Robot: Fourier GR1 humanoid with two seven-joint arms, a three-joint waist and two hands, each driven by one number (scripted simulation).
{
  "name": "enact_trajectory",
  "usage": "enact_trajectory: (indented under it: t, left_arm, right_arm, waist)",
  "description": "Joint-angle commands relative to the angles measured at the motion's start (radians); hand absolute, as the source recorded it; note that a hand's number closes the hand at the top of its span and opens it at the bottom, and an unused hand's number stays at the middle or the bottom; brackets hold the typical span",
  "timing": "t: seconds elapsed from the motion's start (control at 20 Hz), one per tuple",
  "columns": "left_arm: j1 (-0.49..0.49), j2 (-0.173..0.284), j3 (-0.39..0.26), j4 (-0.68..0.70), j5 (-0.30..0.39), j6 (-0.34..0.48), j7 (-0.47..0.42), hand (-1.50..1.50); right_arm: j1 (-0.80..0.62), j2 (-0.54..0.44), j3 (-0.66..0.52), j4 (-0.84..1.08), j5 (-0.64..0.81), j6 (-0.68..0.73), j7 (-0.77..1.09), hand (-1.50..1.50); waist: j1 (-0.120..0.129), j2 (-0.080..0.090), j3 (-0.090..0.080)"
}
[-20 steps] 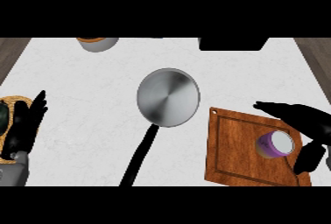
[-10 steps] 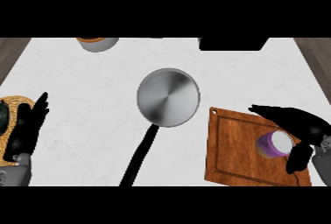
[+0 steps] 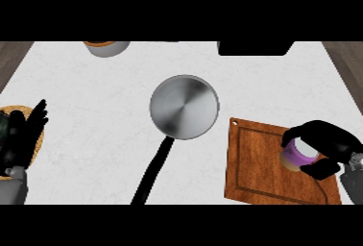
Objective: Pick the can from the cutting board and place it in the pan
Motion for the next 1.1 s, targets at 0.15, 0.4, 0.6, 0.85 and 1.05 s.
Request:
enact_trajectory:
  t: [0.15,0.4,0.6,0.85,1.05]
  left_arm:
    - [-0.03,-0.05,-0.012,0.013,-0.06,0.038,-0.007,0.0]
    - [-0.035,-0.034,0.007,-0.008,-0.038,0.008,0.043,0.0]
    - [0.024,-0.008,0.039,-0.006,-0.015,-0.026,-0.024,0.0]
    - [-0.061,-0.038,0.029,0.04,-0.047,0.009,0.025,0.0]
    - [0.025,-0.048,0.018,-0.026,-0.038,-0.002,0.0,0.0]
  right_arm:
    - [-0.013,0.045,-0.011,0.09,0.112,-0.136,-0.087,1.5]
    - [0.079,0.085,-0.06,0.039,0.147,-0.221,0.016,1.5]
    - [0.134,0.128,-0.118,0.052,0.173,-0.326,0.101,1.5]
    - [0.202,0.144,-0.182,-0.128,0.116,-0.335,0.094,1.5]
    - [0.126,0.192,-0.238,-0.225,0.075,-0.505,0.037,1.5]
  waist:
    - [0.0,0.0,0.0]
    - [-0.006,-0.001,0.0]
    - [-0.002,-0.001,0.0]
    - [-0.013,-0.001,0.0]
    - [-0.01,-0.008,0.0]
